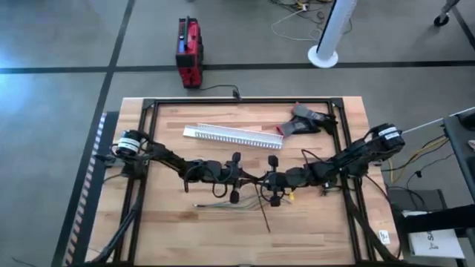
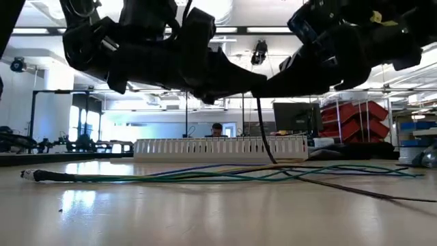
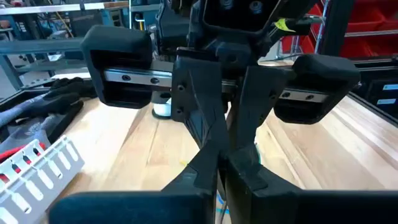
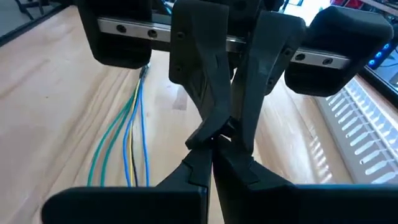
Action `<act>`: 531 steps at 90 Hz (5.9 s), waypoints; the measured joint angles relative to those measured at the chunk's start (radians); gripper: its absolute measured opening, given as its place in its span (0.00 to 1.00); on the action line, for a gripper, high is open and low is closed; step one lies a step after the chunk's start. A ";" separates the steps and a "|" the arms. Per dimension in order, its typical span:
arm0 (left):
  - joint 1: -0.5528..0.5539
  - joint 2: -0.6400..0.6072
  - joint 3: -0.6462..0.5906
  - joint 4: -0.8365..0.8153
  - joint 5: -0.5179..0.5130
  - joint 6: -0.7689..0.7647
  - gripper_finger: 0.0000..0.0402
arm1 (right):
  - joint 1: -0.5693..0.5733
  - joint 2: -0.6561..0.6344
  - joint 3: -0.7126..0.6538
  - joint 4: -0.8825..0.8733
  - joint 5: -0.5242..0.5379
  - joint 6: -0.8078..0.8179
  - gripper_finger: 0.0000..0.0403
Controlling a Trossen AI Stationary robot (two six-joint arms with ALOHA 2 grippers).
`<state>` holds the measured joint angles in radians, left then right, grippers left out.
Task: Ziptie cables
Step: Insert the black ziptie on the cable wires
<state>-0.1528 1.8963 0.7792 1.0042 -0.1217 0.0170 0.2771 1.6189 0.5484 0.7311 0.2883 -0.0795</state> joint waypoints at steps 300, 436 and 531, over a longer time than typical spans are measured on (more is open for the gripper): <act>-0.004 -0.017 -0.010 -0.029 -0.003 -0.077 0.00 | 0.191 -0.234 -0.004 -0.330 0.211 -0.137 0.44; -0.027 -0.017 -0.010 -0.037 0.028 -0.220 0.00 | 0.220 -0.237 -0.004 -0.330 0.209 -0.026 0.37; -0.031 -0.016 -0.010 -0.092 0.043 -0.127 0.00 | 0.198 -0.230 0.001 -0.248 0.207 -0.229 0.37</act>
<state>-0.1833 1.8805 0.7696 0.9126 -0.0792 -0.1097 0.4751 1.3891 0.5491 0.4834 0.4952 -0.3085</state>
